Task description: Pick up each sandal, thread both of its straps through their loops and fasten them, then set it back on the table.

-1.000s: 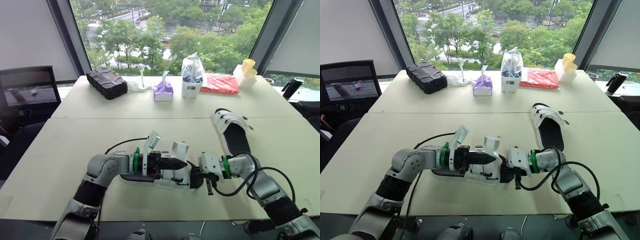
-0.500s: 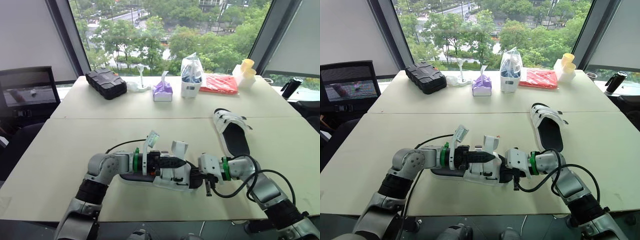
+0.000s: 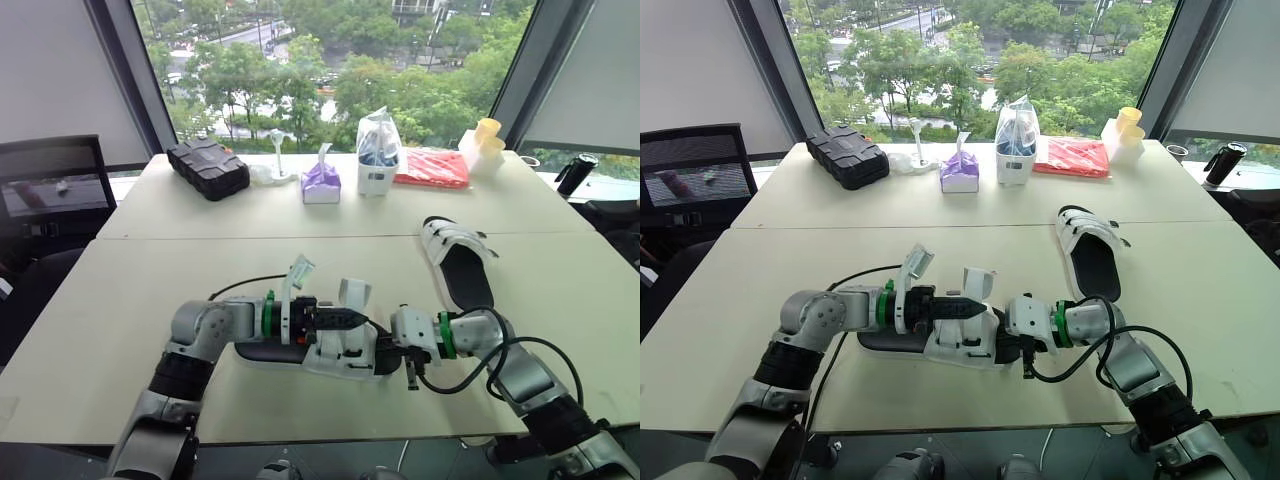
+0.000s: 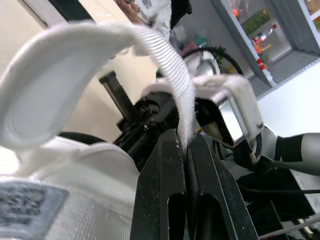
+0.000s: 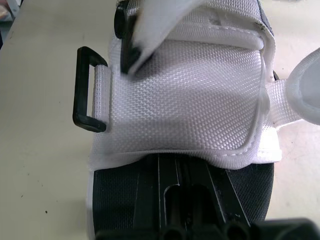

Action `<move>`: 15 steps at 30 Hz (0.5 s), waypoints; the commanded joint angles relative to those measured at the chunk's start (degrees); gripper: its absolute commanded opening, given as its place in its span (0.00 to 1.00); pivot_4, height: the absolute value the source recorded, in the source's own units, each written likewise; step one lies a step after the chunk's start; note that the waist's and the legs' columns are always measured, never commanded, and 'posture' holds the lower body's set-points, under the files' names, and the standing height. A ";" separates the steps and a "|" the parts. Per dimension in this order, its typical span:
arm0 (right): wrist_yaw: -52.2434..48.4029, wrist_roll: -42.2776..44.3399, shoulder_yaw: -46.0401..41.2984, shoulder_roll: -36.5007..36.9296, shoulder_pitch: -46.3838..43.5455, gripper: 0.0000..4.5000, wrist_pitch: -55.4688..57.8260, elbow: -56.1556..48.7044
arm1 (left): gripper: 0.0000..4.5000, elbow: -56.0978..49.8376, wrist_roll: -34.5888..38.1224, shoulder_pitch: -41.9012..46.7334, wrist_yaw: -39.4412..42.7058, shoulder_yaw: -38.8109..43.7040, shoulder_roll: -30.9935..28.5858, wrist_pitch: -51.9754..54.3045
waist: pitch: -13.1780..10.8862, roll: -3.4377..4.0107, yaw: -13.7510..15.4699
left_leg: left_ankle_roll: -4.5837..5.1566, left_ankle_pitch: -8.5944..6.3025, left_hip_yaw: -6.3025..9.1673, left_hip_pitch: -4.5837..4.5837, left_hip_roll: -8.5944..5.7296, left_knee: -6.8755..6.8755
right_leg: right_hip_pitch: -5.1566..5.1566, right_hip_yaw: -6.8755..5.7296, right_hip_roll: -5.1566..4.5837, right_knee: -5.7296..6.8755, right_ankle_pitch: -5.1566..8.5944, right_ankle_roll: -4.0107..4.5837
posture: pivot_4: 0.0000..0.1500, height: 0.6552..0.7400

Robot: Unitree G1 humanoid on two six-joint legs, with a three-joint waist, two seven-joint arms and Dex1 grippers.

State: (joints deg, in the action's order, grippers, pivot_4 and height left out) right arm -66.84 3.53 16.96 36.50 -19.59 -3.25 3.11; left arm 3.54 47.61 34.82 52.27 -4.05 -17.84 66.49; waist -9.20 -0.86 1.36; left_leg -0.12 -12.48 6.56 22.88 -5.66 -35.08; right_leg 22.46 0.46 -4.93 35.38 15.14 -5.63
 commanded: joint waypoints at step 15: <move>-1.53 -4.19 5.60 -0.96 0.81 0.00 -0.20 6.97 | 0.01 -7.24 4.23 2.29 -7.50 2.57 3.21 6.99 | -0.01 -0.02 -0.89 | -0.08 -0.02 -0.06 -0.41 0.00 -0.02 | -0.29 0.09 0.01 0.07 0.05 0.08 | 1.00 1.00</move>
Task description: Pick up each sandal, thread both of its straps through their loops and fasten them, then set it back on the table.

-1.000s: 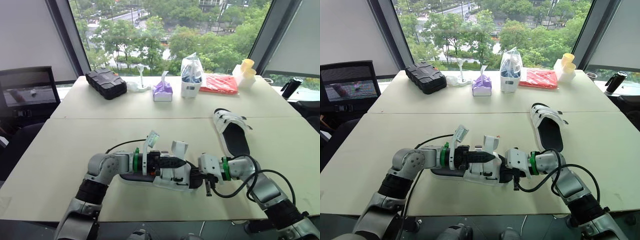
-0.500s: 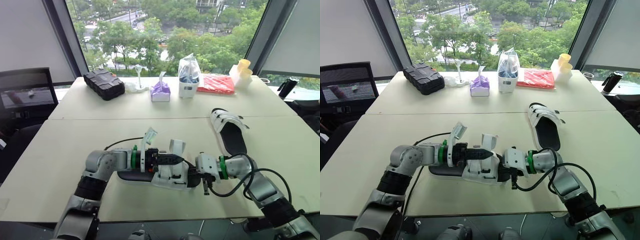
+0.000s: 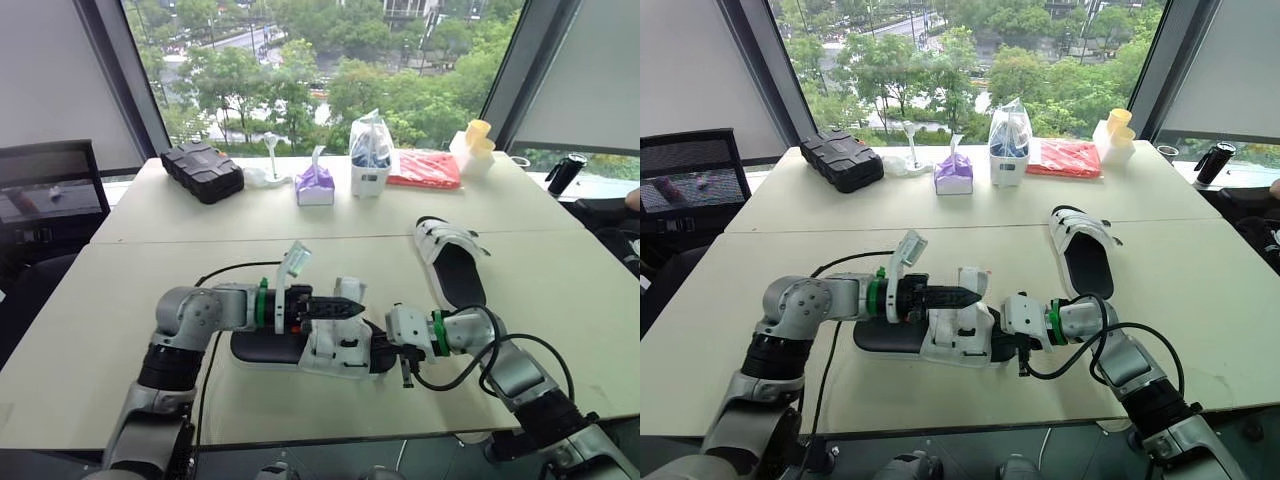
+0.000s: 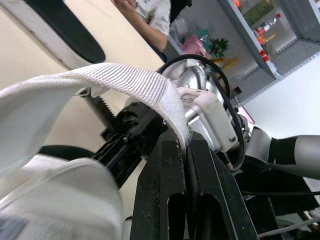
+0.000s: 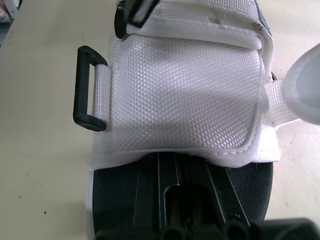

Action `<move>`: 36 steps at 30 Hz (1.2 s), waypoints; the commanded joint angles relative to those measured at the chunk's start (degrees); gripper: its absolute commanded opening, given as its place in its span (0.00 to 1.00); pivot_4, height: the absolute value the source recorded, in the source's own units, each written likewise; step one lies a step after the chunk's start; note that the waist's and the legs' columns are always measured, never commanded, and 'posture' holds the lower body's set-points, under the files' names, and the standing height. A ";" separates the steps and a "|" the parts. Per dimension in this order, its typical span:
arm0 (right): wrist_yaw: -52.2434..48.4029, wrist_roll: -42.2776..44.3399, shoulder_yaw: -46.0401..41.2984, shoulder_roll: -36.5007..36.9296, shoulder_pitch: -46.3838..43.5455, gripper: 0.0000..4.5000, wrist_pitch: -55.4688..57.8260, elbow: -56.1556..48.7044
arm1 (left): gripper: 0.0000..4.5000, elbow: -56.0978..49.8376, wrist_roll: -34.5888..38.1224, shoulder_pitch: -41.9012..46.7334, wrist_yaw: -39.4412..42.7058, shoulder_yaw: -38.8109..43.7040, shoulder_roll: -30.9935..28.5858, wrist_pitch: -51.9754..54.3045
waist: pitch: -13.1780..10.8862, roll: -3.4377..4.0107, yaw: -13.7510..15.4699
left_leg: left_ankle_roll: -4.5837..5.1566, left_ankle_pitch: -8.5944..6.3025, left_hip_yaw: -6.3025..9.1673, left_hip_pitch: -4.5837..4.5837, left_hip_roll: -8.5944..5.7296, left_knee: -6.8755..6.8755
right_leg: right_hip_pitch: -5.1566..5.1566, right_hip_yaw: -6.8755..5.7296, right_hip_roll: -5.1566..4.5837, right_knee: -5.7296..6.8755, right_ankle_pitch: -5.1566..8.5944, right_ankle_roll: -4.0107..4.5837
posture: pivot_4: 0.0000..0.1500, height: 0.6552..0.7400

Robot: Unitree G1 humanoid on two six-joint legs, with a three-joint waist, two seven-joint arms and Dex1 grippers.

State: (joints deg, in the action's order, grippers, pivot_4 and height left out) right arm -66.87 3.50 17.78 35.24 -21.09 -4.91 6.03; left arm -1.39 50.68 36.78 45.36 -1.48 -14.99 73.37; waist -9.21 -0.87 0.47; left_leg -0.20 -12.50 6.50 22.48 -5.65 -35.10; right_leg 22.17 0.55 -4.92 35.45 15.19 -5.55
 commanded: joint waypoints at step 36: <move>-1.74 -4.06 4.61 0.20 2.21 0.00 1.64 3.81 | 0.01 7.69 -9.89 -3.18 5.02 -7.44 -0.56 -12.03 | 0.05 0.01 0.16 | -0.04 0.01 -0.02 -0.07 0.08 0.00 | 0.04 0.04 0.07 0.00 0.03 0.10 | 1.00 1.00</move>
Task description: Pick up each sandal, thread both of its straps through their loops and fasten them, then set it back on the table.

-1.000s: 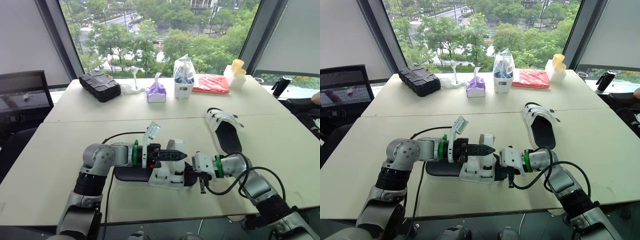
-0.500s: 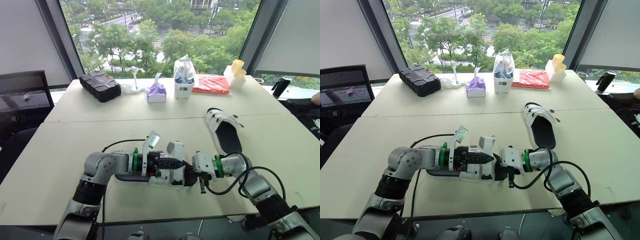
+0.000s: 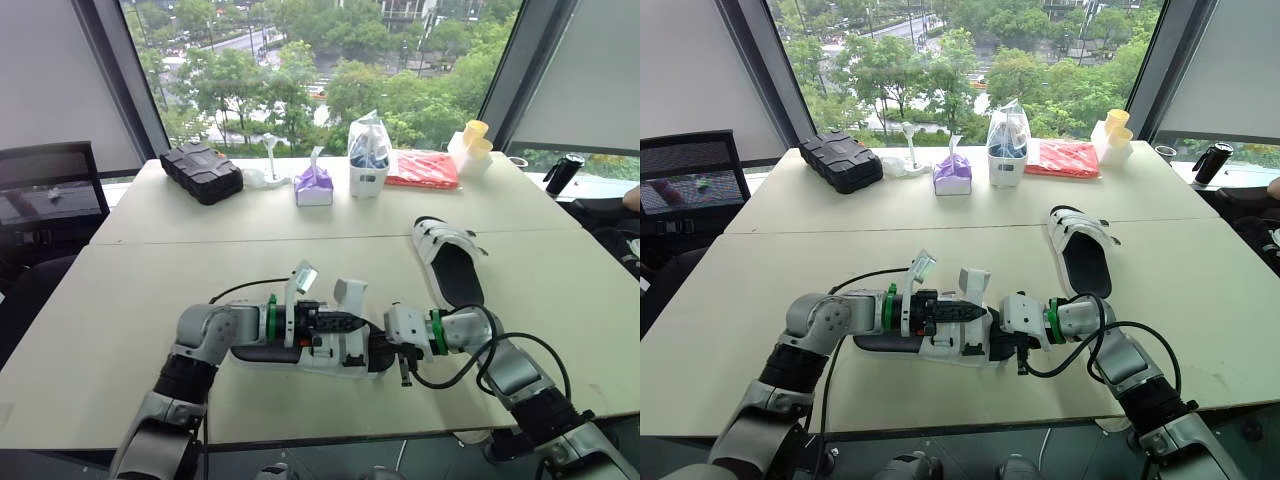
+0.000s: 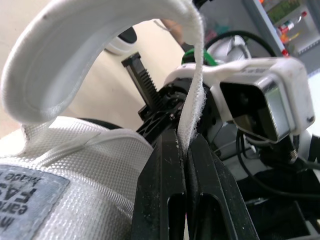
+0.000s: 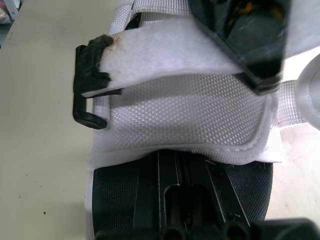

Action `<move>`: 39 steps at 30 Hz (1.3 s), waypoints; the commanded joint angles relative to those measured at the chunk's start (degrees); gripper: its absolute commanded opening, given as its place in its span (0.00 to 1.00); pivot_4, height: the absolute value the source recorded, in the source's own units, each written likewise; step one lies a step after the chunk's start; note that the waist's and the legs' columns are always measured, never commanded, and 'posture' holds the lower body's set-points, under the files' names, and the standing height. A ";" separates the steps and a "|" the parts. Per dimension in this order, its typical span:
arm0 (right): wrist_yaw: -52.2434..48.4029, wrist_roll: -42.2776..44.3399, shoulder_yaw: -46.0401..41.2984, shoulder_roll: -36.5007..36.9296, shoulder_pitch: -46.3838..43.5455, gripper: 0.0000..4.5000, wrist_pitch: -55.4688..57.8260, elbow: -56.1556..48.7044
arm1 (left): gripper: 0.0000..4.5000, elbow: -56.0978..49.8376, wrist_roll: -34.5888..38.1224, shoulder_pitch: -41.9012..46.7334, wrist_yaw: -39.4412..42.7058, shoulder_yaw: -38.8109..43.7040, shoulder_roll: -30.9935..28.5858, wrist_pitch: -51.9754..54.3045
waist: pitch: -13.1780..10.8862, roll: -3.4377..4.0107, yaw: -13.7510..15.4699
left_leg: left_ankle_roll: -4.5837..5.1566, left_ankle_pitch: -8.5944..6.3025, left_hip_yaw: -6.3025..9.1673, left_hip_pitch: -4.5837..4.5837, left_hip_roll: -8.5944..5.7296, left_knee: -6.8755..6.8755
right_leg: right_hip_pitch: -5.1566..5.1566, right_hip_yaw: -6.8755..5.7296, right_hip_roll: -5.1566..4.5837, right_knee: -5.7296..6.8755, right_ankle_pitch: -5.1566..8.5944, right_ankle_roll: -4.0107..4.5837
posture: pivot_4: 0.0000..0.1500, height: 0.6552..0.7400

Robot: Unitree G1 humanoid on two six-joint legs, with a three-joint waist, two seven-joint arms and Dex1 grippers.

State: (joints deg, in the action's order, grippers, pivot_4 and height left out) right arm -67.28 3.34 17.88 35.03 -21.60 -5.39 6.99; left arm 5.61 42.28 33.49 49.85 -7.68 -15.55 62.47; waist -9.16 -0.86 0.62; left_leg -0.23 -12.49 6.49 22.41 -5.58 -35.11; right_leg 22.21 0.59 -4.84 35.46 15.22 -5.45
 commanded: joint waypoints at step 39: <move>-1.47 -4.11 4.85 0.08 2.51 0.00 2.23 2.75 | 0.01 0.85 -4.94 -1.14 0.64 0.39 0.83 -5.74 | 0.03 0.00 -0.03 | 0.00 -0.01 0.01 0.00 0.02 0.04 | 0.01 0.00 0.00 -0.02 0.02 0.00 | 1.00 1.00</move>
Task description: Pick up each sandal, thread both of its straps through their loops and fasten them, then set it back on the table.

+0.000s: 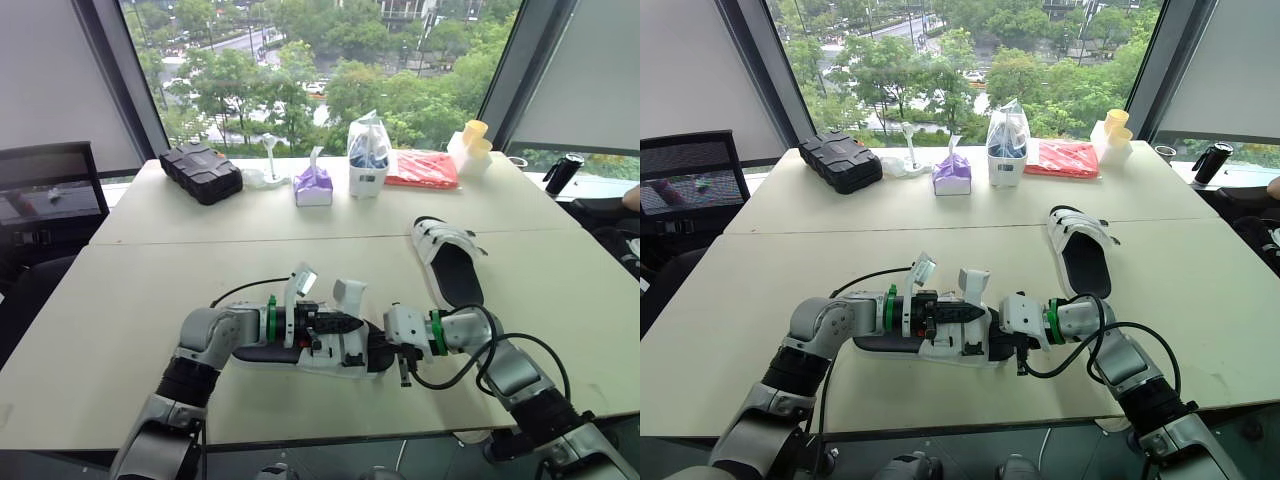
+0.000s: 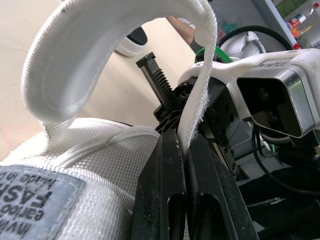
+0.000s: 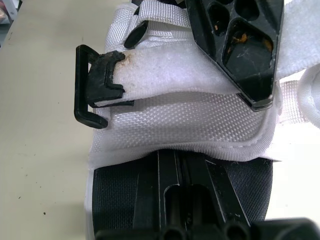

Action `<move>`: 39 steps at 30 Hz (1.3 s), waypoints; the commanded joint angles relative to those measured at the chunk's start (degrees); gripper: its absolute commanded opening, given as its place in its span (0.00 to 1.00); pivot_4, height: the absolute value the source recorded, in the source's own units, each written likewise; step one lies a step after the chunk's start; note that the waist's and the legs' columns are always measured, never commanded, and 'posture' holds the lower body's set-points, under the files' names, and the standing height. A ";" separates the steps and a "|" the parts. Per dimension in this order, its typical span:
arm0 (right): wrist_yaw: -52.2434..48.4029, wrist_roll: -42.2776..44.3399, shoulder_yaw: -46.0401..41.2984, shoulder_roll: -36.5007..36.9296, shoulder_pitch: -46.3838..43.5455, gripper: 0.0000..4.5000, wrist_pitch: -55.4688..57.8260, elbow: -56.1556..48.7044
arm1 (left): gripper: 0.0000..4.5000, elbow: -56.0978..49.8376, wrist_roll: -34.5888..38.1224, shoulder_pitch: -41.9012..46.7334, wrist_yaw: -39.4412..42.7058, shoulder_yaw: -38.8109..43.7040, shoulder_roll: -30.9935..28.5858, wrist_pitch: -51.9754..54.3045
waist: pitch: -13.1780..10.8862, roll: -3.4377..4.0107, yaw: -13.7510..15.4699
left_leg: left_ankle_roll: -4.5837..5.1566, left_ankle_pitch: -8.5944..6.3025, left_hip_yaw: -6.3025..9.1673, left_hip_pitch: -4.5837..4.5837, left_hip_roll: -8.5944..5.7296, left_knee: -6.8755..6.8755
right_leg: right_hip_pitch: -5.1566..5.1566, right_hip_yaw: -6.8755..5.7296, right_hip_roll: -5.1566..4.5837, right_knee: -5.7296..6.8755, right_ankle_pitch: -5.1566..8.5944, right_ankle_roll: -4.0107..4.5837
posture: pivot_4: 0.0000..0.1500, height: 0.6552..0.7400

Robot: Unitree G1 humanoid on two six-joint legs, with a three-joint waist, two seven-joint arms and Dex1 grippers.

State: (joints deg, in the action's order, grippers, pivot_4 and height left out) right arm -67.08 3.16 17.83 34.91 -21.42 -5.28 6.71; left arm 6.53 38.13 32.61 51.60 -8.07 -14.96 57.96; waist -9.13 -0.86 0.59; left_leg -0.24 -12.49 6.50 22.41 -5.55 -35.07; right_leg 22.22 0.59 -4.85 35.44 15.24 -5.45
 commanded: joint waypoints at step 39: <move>-1.92 -3.82 5.24 0.08 1.64 0.00 2.18 3.48 | 0.01 -0.22 -3.67 -1.89 -0.12 -0.91 0.77 -8.99 | 0.00 0.00 -0.08 | 0.00 -0.01 -0.01 0.02 0.06 0.06 | 0.00 -0.01 0.00 -0.05 0.05 -0.04 | 1.00 1.00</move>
State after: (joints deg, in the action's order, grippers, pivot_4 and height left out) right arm -67.57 3.02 18.51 34.91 -22.38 -5.29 7.17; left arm 5.64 35.30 30.43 52.31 -9.42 -14.66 49.65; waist -9.14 -0.86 0.51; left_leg -0.24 -12.50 6.49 22.44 -5.49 -35.00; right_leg 22.22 0.58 -4.85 35.39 15.29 -5.49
